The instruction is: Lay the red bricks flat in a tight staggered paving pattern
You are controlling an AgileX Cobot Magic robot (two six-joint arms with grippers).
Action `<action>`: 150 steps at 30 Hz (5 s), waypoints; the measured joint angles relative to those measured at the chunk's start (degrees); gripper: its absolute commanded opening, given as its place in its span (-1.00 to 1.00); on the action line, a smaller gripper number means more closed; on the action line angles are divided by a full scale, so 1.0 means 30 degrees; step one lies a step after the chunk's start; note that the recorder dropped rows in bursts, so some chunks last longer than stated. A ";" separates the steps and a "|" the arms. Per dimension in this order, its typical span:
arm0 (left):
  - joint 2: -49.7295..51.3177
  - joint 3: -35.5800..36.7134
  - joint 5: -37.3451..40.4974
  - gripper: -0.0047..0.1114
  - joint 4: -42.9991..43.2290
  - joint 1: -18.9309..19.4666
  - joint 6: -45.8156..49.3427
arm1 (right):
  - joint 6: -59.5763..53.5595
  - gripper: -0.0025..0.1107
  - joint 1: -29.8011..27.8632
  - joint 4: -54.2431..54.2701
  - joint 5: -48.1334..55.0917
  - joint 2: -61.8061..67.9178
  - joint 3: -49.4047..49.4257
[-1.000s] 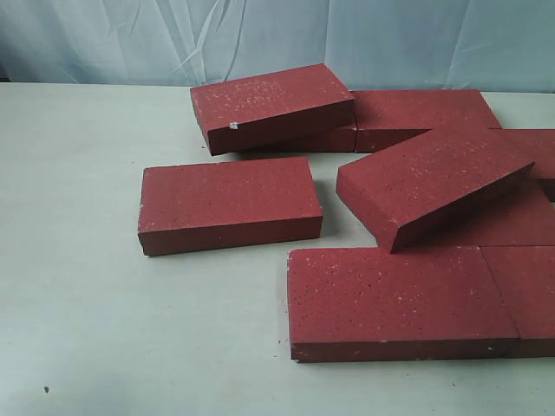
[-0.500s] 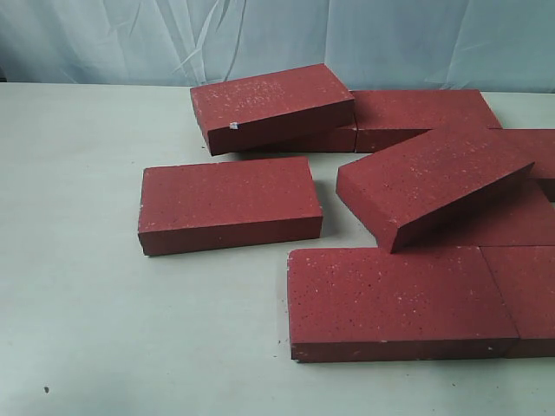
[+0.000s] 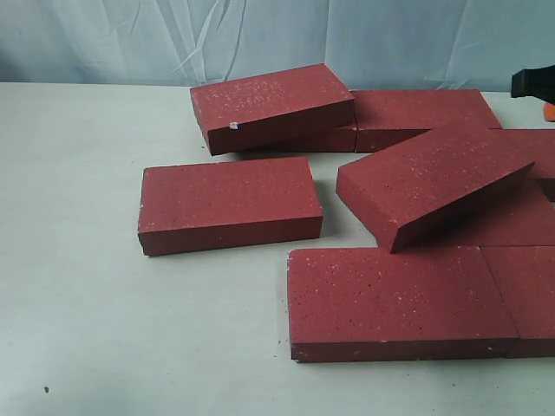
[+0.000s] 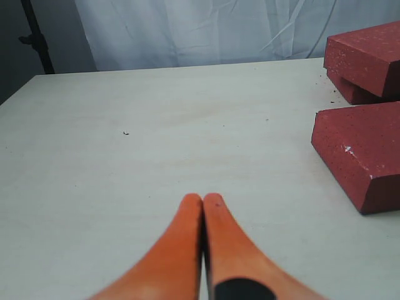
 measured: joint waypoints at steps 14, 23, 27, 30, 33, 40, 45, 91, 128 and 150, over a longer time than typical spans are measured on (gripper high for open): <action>0.0000 0.0000 0.0000 -0.92 0.0000 0.0000 0.0000 | 0.0000 -0.97 0.0000 -0.1224 0.1450 0.5315 -0.4482; 0.0000 0.0000 0.0000 -0.92 0.0000 0.0000 0.0000 | 0.0000 -0.97 -0.0491 -0.2254 0.1573 0.8234 -0.6276; 0.0000 0.0000 0.0000 -0.92 0.0000 0.0000 0.0000 | 0.0000 -0.97 -0.1657 -0.1762 0.1603 0.9251 -0.6999; 0.0000 0.0000 0.0000 -0.92 0.0000 0.0000 0.0000 | 0.0000 -0.97 -0.2374 -0.1323 0.1680 0.9984 -0.7169; 0.0000 0.0000 0.0000 -0.92 0.0000 0.0000 0.0000 | 0.0000 -0.97 -0.2797 -0.0936 0.1680 1.0769 -0.7197; 0.0000 0.0000 0.0000 -0.92 0.0000 0.0000 0.0000 | -0.0956 -0.97 -0.2879 -0.0033 0.1828 1.2103 -0.7197; 0.0000 0.0000 0.0000 -0.92 0.0000 0.0000 0.0000 | -0.2736 -0.97 -0.2879 0.1817 0.2868 1.2103 -0.7197; 0.0000 0.0000 0.0000 -0.92 0.0000 0.0000 0.0000 | -0.6972 -0.97 0.8553 0.8042 0.5016 1.0872 -0.7208; 0.0000 0.0000 0.0000 -0.92 0.0000 0.0000 0.0000 | -0.5286 -0.97 1.2959 0.8786 0.2422 1.1686 -1.1801; 0.0000 0.0000 0.0000 -0.92 0.0000 0.0000 0.0000 | -0.1765 -0.97 0.5733 0.5534 0.4466 0.4196 -0.1777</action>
